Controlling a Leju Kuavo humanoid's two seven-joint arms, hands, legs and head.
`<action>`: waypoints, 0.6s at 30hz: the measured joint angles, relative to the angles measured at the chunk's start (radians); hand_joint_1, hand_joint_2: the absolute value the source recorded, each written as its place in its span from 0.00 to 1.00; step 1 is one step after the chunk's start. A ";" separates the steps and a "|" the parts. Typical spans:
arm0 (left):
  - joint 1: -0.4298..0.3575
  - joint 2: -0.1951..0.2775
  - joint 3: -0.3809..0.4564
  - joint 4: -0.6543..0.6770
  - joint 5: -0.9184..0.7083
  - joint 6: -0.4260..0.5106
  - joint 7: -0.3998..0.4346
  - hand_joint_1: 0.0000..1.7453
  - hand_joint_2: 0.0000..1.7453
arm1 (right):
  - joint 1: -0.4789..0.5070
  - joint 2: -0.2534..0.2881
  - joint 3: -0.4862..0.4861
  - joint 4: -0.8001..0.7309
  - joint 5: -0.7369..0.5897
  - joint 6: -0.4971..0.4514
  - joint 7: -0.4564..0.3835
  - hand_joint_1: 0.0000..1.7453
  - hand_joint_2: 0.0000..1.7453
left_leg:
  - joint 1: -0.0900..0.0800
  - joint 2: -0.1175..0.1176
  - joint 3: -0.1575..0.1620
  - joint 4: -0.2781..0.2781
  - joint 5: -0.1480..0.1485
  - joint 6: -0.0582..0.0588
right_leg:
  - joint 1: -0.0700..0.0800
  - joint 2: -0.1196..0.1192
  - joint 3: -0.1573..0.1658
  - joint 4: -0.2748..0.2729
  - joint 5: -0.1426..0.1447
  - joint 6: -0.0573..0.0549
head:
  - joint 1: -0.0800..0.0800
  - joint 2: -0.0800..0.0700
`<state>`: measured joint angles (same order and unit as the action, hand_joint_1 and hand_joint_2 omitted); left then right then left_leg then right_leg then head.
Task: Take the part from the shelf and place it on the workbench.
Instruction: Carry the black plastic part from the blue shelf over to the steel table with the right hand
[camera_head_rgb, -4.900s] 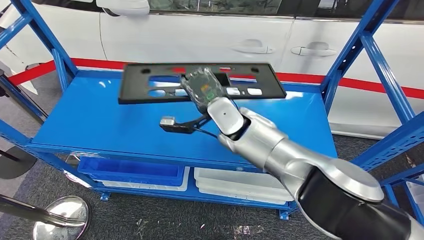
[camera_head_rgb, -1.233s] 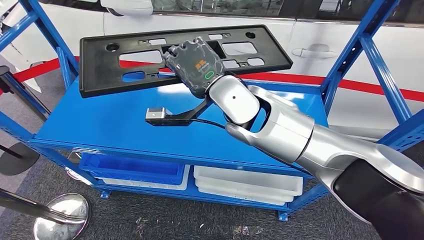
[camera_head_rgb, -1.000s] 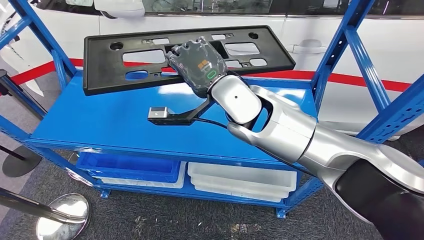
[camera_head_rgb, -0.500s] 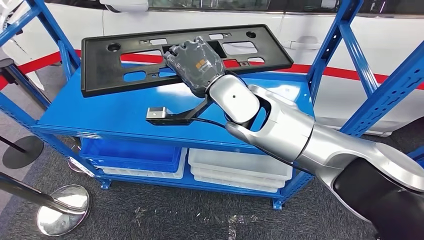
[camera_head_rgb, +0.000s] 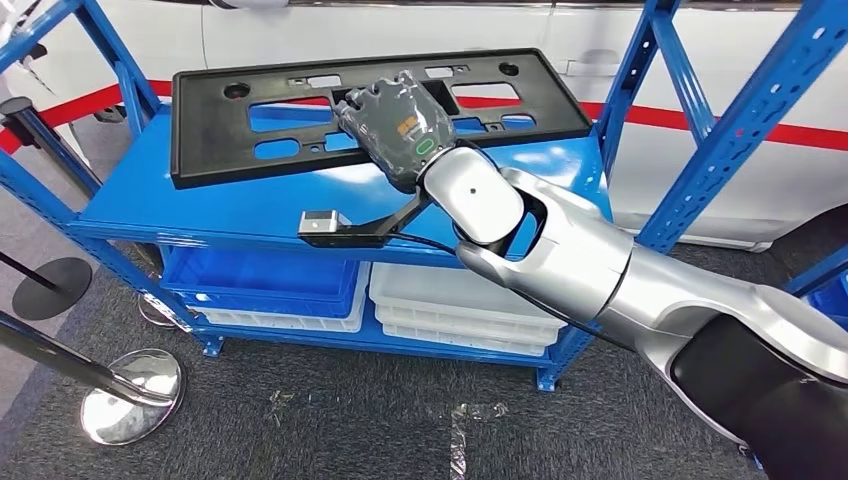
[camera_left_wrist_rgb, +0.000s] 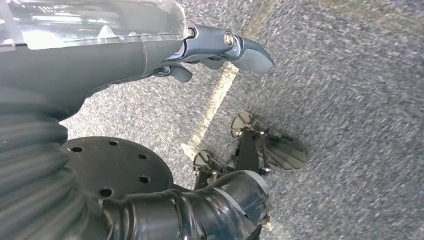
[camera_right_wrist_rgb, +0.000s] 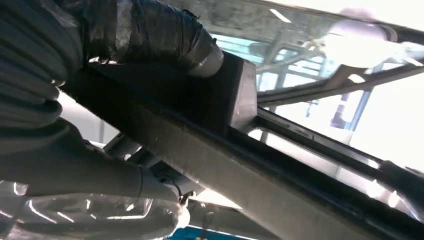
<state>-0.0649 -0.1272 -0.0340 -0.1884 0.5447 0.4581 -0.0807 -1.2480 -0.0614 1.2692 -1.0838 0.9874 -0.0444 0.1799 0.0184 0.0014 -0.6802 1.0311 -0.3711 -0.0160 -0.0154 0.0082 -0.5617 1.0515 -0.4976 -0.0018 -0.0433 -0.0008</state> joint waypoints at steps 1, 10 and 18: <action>0.001 0.000 -0.002 0.000 0.000 0.000 0.000 0.00 1.00 | 0.000 0.000 0.000 0.000 0.000 0.000 0.000 1.00 1.00 | 0.002 -0.001 -0.009 0.007 -0.011 -0.005 | 0.000 -0.001 -0.008 -0.001 0.010 -0.009 | -0.001 0.000; -0.002 0.000 -0.008 0.000 0.000 0.003 0.001 0.00 1.00 | 0.003 -0.001 0.002 0.002 0.000 0.000 0.003 1.00 1.00 | -0.001 -0.002 0.064 0.147 -0.142 -0.001 | 0.008 -0.004 -0.132 0.005 0.107 -0.029 | -0.007 0.000; -0.006 0.000 -0.009 0.000 0.000 0.002 0.004 0.00 1.00 | 0.010 -0.009 0.000 0.004 -0.006 -0.001 0.005 1.00 1.00 | -0.006 0.005 0.134 -0.034 -0.099 0.043 | 0.006 -0.004 -0.171 0.045 0.075 0.014 | -0.003 0.000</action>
<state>-0.0706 -0.1274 -0.0427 -0.1884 0.5447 0.4604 -0.0763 -1.2380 -0.0702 1.2692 -1.0802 0.9811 -0.0456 0.1850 0.0128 0.0068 -0.5465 0.9967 -0.4706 0.0273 -0.0092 0.0039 -0.7323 1.0965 -0.4228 0.0121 -0.0459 -0.0008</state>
